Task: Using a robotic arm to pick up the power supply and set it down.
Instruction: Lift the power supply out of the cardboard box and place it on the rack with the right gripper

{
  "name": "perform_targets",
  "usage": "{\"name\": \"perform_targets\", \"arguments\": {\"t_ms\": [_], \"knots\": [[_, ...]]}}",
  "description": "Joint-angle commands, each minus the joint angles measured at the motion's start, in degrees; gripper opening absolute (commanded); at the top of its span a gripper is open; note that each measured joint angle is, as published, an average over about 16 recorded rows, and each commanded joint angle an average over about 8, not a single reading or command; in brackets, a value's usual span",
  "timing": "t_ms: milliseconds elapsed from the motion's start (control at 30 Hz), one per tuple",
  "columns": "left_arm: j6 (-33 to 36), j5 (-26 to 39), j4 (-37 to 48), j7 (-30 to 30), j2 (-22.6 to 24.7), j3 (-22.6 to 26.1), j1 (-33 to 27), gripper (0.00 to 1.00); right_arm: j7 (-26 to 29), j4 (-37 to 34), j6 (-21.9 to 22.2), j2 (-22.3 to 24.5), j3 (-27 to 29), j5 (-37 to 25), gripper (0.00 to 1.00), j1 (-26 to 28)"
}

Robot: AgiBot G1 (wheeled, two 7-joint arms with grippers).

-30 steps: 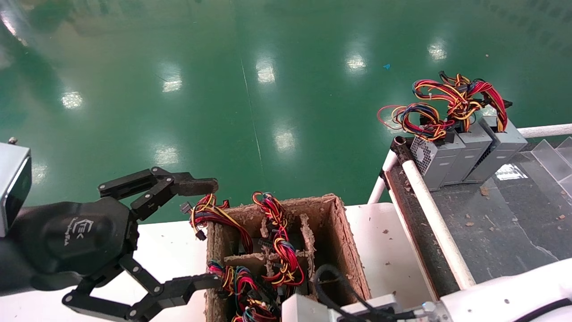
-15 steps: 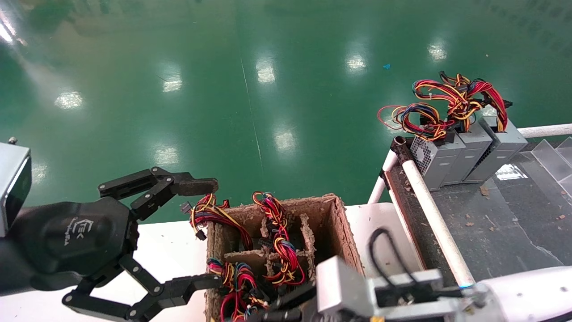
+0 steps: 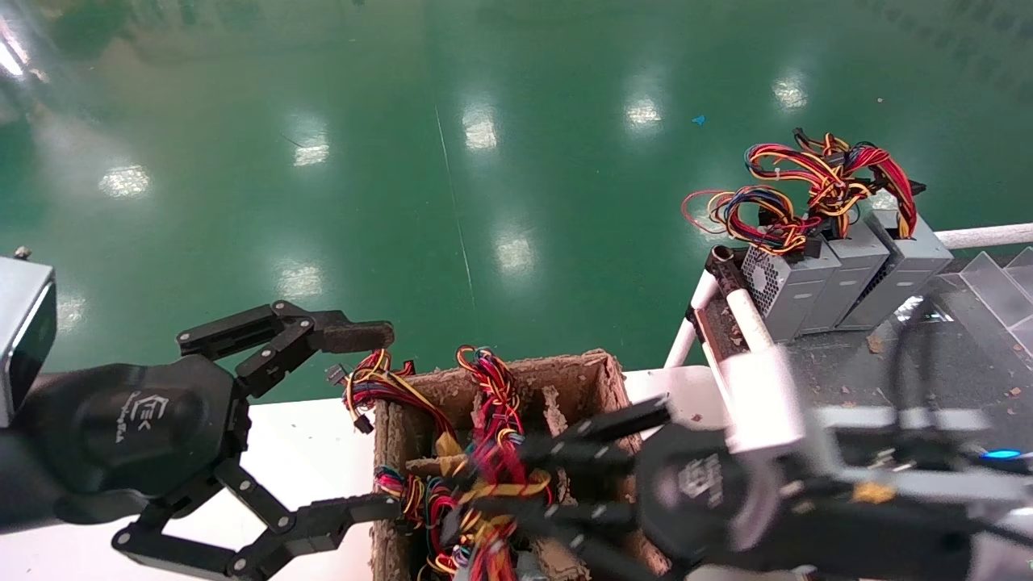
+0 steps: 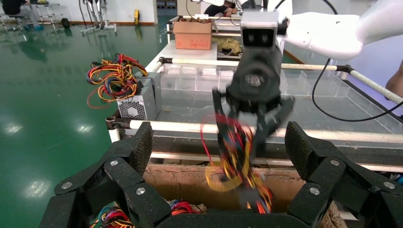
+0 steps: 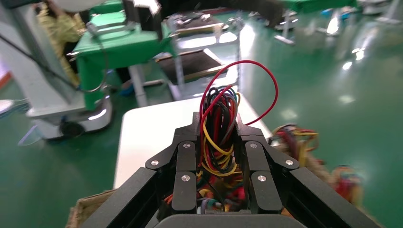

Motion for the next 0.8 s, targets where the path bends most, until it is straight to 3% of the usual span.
{"name": "perform_targets", "arguments": {"t_ms": [33,433,800], "knots": [[0.00,0.00,0.00,0.00,0.00,0.00,0.00,1.00,-0.50,-0.06,0.09,1.23,1.25,1.31,0.00,-0.26],[0.00,-0.01,0.00,0.01,0.00,0.01,0.00,1.00,-3.92,-0.78,1.52,7.39,9.13,9.49,0.00,-3.57],[-0.01,-0.01,0.00,0.01,-0.01,0.02,0.00,1.00,-7.08,-0.84,4.38,12.58,13.89,10.11,0.00,-4.54]]}}
